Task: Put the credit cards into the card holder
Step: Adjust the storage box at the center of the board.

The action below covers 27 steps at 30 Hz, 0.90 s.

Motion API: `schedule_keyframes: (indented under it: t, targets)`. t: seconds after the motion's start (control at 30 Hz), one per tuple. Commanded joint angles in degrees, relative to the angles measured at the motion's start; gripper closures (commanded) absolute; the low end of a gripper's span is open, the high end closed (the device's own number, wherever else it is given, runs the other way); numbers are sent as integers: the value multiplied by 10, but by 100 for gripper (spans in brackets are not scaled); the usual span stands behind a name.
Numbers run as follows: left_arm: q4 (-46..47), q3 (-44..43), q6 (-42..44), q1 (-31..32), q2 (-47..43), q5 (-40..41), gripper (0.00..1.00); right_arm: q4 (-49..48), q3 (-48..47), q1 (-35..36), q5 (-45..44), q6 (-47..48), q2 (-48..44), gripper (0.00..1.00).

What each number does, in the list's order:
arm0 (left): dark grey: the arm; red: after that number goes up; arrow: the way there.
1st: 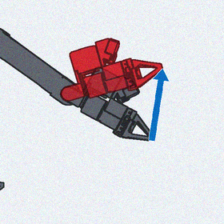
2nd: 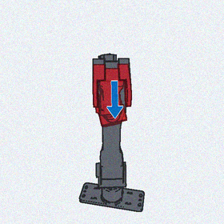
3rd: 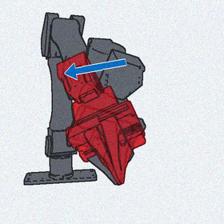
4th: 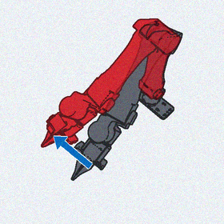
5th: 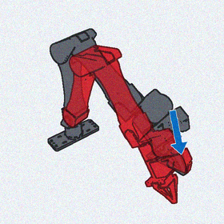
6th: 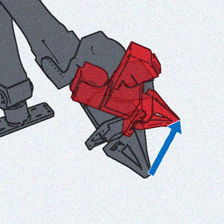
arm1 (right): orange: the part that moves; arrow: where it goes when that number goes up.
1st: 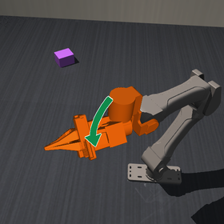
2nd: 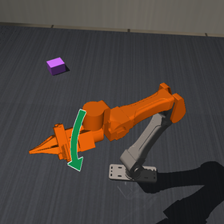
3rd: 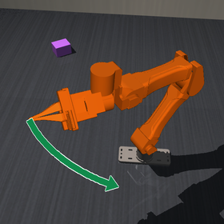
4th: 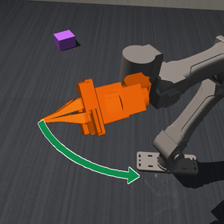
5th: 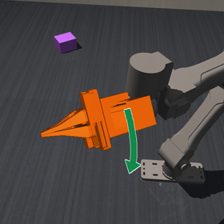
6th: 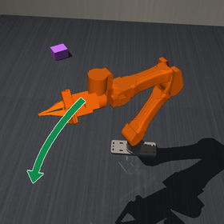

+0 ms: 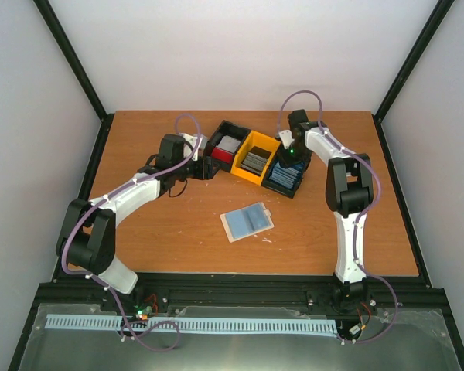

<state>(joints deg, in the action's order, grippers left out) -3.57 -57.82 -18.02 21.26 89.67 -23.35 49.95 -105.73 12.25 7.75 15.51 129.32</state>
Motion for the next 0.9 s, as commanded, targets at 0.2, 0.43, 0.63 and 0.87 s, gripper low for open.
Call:
schedule_keyframes:
  t: [0.2, 0.43, 0.63, 0.87]
  targets:
    - [-4, -28, -13, -10, -6, 45, 36, 44, -64, -1, 48, -19, -52, 53]
    - [-127, -150, -52, -63, 100, 102, 30, 49, -111, 33, 81, -10, -56, 50]
    - [-151, -278, -39, -82, 211, 115, 28, 30, -135, 52, 61, -35, -22, 50]
    - [-195, -448, 10, -84, 356, 41, 30, 2, -147, 69, 73, -58, -5, 49]
